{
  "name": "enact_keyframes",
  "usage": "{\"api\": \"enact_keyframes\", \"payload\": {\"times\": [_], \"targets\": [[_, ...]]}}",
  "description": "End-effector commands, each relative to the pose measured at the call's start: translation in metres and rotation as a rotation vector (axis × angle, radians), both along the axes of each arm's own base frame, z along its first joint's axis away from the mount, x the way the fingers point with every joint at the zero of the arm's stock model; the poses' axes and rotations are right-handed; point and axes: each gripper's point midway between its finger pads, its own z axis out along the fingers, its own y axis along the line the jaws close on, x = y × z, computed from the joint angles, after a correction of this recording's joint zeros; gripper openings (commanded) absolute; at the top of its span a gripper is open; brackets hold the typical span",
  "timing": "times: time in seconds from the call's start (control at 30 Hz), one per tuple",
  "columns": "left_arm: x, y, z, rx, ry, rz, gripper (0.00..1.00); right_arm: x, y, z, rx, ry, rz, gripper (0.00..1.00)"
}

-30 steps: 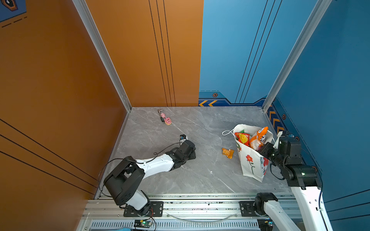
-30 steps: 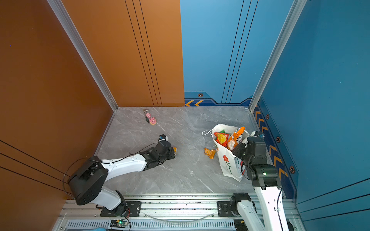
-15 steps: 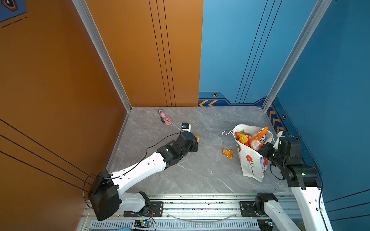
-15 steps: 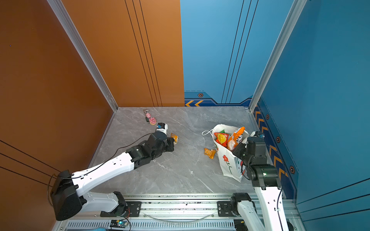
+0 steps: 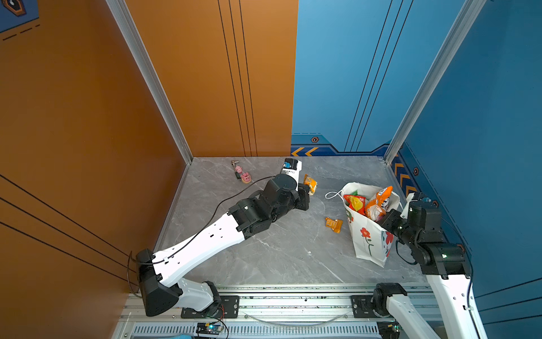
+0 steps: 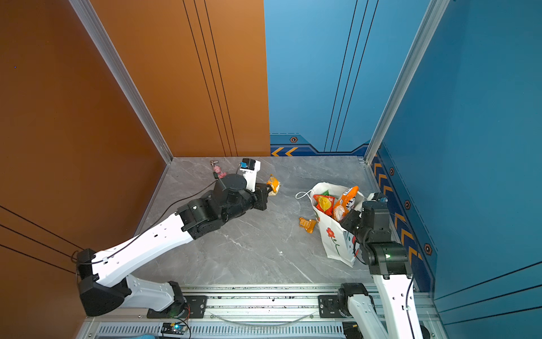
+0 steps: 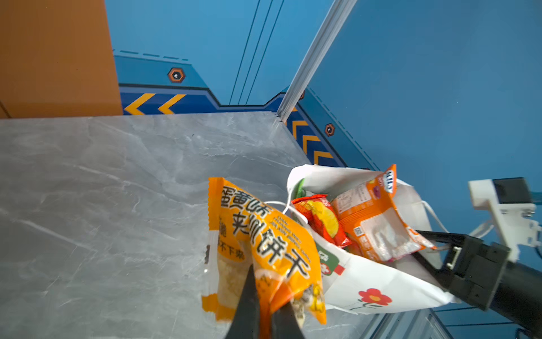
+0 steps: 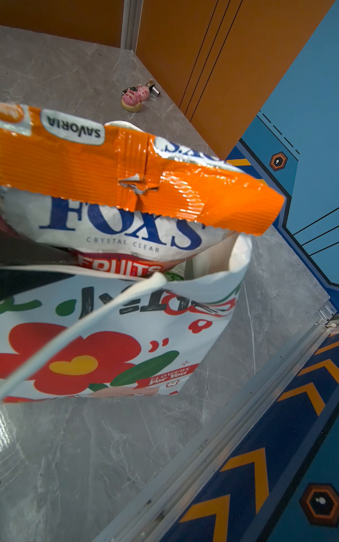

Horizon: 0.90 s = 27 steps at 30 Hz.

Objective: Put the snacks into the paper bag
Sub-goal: 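Carry the orange biscuit packet with the left gripper over the paper bag, then lower the biscuit packet into the bag and open the left gripper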

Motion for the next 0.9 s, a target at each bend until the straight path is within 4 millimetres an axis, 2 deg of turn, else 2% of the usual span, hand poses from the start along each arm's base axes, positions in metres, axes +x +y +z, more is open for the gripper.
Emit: {"api": "enact_keyframes", "payload": {"times": [0.0, 0.17, 0.4, 0.7, 0.87], "targets": [[-0.01, -0.016, 0.01, 0.023, -0.008, -0.083, 0.0, 0.009, 0.002, 0.031, -0.005, -0.135, 0.016, 0.0], [-0.015, -0.045, 0.021, 0.013, -0.009, -0.149, 0.0, 0.008, 0.003, 0.033, 0.0, -0.142, 0.016, 0.0], [-0.015, -0.089, 0.025, 0.01, 0.029, -0.236, 0.0, 0.006, 0.004, 0.033, 0.005, -0.143, 0.018, 0.0], [-0.006, -0.146, -0.007, 0.059, 0.173, -0.301, 0.0, 0.006, 0.005, 0.033, 0.009, -0.146, 0.023, 0.0], [-0.004, -0.169, -0.028, 0.077, 0.238, -0.333, 0.0, 0.005, 0.005, 0.032, 0.006, -0.144, 0.025, 0.0]]}}
